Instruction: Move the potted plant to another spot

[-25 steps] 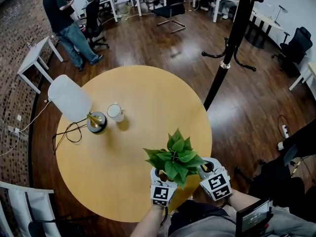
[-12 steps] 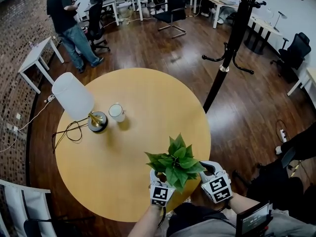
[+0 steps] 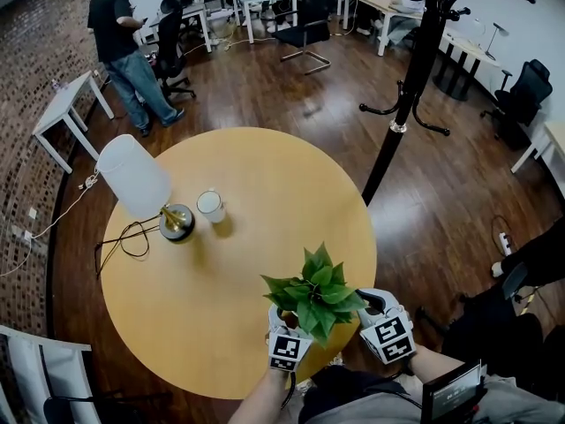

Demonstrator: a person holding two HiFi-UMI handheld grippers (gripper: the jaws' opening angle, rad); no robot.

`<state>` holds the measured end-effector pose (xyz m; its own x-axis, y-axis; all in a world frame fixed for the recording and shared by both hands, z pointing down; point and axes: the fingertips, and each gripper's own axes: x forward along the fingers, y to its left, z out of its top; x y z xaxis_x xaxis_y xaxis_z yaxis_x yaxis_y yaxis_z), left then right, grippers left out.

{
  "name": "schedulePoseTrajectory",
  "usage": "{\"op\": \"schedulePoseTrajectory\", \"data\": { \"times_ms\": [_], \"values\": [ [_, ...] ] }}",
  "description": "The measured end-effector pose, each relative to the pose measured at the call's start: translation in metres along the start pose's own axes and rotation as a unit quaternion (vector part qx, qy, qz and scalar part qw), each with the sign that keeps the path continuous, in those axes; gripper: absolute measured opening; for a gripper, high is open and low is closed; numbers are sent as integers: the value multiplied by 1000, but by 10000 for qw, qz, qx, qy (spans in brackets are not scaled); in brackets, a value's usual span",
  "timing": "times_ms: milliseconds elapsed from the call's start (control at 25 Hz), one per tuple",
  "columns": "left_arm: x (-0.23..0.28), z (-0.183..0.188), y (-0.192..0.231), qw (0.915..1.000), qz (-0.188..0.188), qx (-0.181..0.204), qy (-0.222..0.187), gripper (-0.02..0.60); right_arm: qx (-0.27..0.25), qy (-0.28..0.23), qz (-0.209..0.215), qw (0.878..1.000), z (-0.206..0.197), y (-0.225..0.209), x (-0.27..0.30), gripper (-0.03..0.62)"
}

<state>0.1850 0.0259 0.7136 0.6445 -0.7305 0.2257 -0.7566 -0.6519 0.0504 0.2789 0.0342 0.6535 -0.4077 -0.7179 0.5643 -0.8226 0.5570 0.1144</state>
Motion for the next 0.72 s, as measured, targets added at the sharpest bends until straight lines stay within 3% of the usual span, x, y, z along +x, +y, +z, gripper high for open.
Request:
{"op": "schedulePoseTrajectory", "data": {
  "times_ms": [160,400,600,720],
  "values": [
    [-10,-1,-8,10000,-33,8,49,569,18,-6,-22,10000,-1,1,-7,8],
    [-35,5,-14,9999,-33,-2,135,553,63,-107,-98,9999,5,7,-19,8],
    [-71,23,-26,10000,-18,-43,43,495,117,-249,-154,9995,12,19,-40,8],
    [-91,44,-35,10000,-21,-11,-87,415,142,-359,-165,9991,18,29,-55,8]
  ]
}}
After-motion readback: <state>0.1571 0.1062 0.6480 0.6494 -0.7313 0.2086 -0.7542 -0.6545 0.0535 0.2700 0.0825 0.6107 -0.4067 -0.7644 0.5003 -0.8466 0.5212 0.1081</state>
